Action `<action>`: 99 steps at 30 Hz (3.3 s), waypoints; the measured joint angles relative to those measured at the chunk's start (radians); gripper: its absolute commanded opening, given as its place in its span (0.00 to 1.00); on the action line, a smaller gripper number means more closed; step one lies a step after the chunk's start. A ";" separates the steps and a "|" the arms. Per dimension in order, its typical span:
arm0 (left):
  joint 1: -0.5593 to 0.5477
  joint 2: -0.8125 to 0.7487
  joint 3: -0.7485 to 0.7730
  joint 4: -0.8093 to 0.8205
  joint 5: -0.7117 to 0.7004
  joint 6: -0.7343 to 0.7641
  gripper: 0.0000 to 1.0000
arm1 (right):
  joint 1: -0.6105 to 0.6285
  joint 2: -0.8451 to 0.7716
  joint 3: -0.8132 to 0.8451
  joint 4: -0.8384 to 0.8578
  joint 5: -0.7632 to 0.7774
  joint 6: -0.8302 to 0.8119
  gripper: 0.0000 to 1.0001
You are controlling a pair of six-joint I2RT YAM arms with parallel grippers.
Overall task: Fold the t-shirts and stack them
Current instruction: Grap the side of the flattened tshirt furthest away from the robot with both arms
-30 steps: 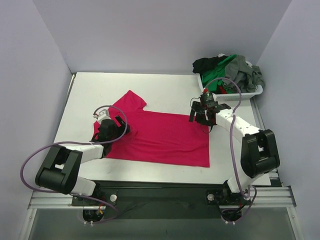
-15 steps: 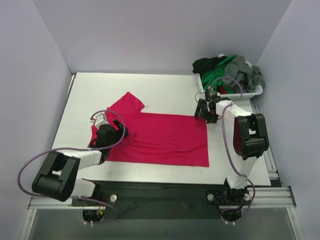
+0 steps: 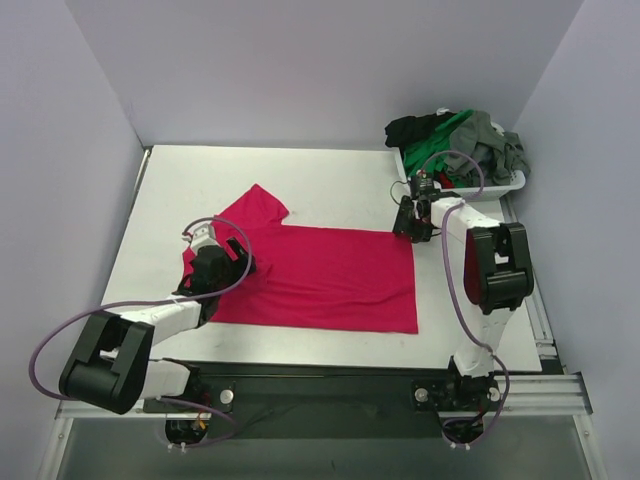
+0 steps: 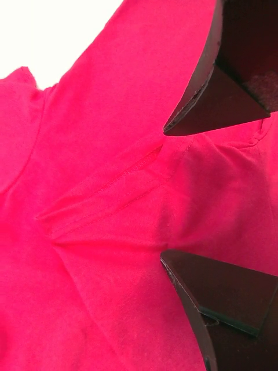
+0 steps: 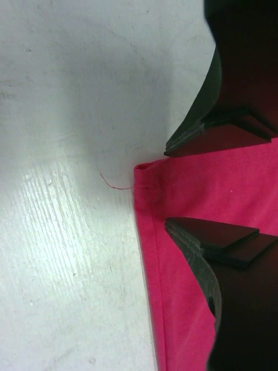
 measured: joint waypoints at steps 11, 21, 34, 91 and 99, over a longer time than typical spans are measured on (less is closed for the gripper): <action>-0.006 -0.073 0.080 -0.082 -0.027 0.085 0.91 | -0.024 0.026 0.011 0.000 0.003 0.004 0.34; 0.019 0.088 0.425 -0.190 0.002 0.243 0.90 | -0.038 0.059 0.047 0.005 -0.029 0.006 0.07; 0.063 0.735 1.167 -0.422 0.037 0.470 0.71 | -0.040 0.059 0.048 0.009 -0.082 0.000 0.00; 0.069 1.339 2.094 -1.083 -0.020 0.551 0.16 | -0.044 0.071 0.052 0.024 -0.137 -0.014 0.00; 0.069 1.339 2.094 -1.091 -0.020 0.567 0.00 | -0.043 0.071 0.051 0.025 -0.138 -0.016 0.00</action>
